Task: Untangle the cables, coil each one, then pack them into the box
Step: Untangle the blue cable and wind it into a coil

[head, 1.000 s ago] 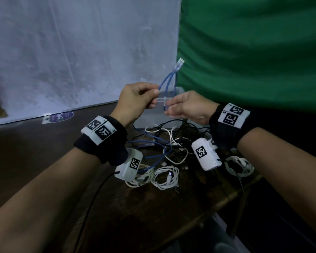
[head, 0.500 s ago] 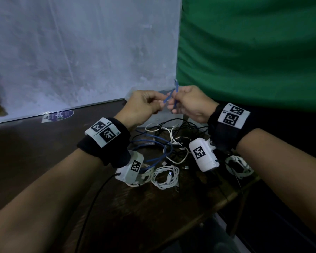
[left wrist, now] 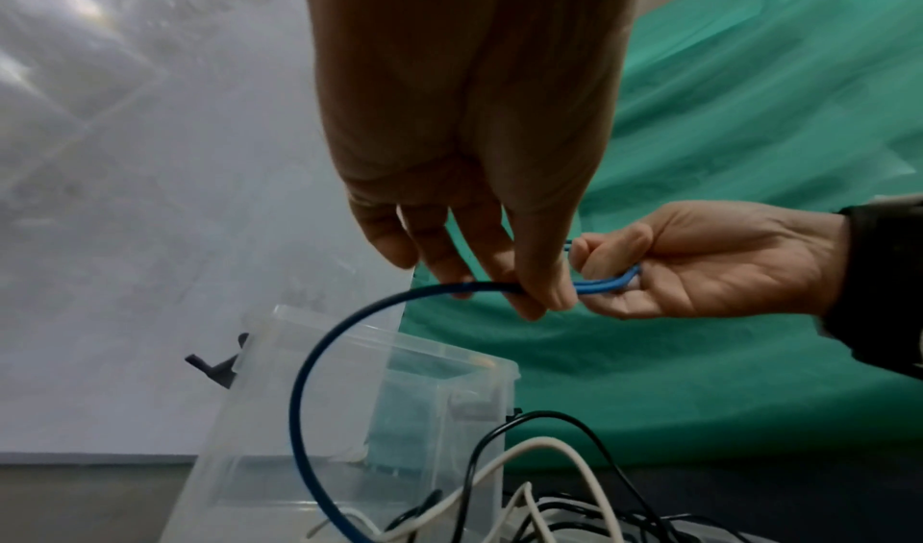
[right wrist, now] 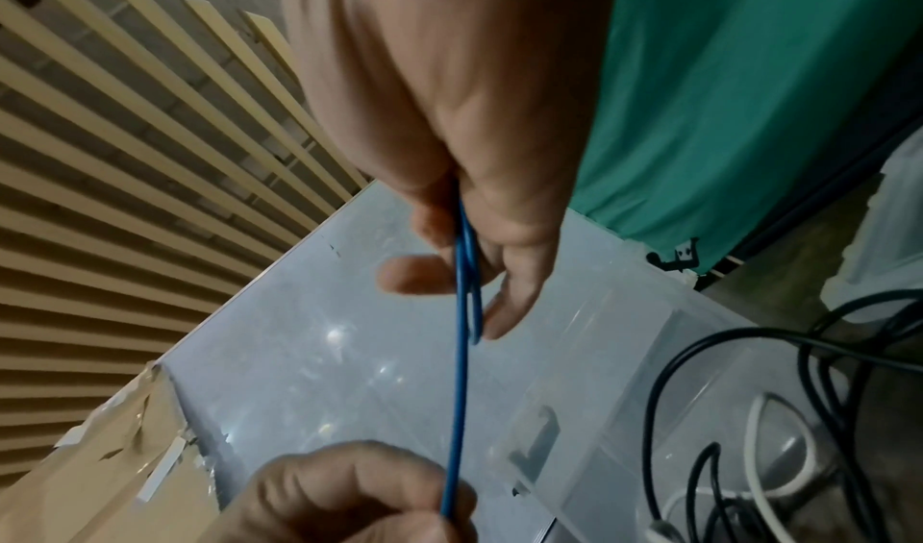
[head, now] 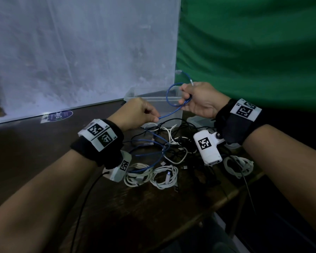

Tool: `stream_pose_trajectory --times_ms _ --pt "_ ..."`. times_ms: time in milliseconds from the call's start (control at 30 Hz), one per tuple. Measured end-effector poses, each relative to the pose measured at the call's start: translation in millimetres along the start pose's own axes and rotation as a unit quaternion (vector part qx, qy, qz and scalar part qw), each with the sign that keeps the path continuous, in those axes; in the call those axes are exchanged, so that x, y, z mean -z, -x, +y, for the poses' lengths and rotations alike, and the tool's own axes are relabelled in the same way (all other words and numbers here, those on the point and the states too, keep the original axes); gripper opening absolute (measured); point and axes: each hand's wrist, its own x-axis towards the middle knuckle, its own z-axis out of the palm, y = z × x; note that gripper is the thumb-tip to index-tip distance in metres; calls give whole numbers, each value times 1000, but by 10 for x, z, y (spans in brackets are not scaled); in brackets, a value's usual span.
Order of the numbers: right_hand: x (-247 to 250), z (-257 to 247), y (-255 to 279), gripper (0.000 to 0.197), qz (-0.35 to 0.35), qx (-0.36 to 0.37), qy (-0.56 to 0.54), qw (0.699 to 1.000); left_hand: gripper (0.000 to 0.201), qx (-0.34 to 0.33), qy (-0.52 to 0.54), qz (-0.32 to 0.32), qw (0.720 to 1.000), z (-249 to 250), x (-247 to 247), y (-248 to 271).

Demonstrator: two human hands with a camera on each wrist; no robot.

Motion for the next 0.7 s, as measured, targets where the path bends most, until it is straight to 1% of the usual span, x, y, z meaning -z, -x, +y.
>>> stream_pose_trajectory --times_ms 100,167,233,300,367,433,533,600,633,700 --pt "-10 -19 8 24 -8 3 -10 1000 14 10 -68 -4 998 -8 47 -13" --pt "-18 -45 22 28 -11 2 0 1000 9 30 -85 -14 996 -17 65 -20" --pt "-21 -81 29 34 -9 -9 14 1000 17 54 -62 -39 996 -41 51 -15" --pt "-15 -110 36 36 -7 -7 27 1000 22 77 10 -47 996 -55 27 -8" --pt "8 -112 44 33 -20 8 44 999 25 110 115 -6 987 -66 17 -6" --pt "39 -100 50 31 -41 7 54 998 26 144 202 61 967 -80 35 -21" --pt "59 -92 45 28 -47 0 70 996 17 166 243 151 944 -84 96 -53" --pt "52 -62 44 26 -45 3 107 993 16 175 286 201 920 -63 139 -64" --pt "48 -37 43 25 -48 8 128 991 20 176 311 216 909 -46 158 -61" --pt "44 7 43 25 -57 13 152 987 31 168 360 223 890 -21 180 -56"
